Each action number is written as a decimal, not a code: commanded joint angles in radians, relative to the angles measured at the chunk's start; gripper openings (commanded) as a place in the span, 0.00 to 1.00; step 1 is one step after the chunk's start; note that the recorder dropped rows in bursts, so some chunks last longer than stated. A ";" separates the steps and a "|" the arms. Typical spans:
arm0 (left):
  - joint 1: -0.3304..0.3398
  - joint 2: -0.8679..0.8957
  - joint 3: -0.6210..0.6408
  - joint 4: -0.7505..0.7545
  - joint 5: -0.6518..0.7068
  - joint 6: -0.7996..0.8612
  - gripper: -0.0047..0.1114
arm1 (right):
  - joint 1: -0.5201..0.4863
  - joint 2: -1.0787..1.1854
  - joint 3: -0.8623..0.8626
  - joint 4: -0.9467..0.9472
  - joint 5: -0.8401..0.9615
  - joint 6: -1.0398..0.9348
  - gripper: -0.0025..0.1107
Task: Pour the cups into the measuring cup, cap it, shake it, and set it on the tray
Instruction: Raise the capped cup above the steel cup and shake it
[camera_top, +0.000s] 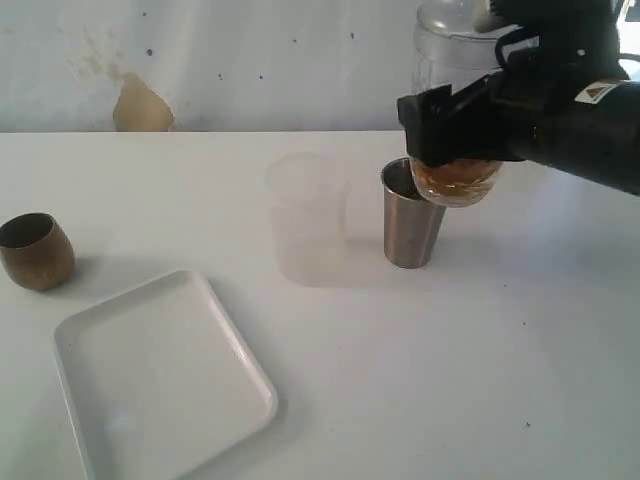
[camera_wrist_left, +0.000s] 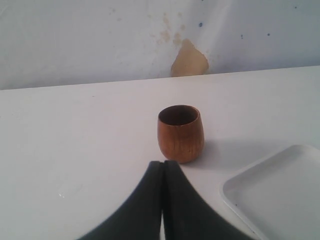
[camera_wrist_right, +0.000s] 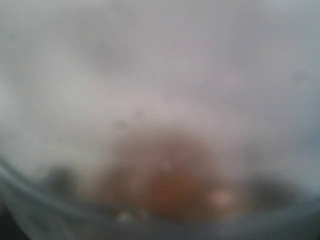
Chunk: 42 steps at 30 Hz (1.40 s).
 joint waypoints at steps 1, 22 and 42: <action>0.000 -0.005 0.004 0.002 -0.005 -0.001 0.04 | -0.019 0.054 -0.042 -0.005 0.022 -0.054 0.02; 0.000 -0.005 0.004 0.002 -0.005 -0.001 0.04 | -0.076 0.115 -0.244 0.004 0.036 -0.190 0.02; 0.000 -0.005 0.004 0.002 -0.005 -0.001 0.04 | -0.160 0.314 -0.491 -0.373 0.440 -0.027 0.02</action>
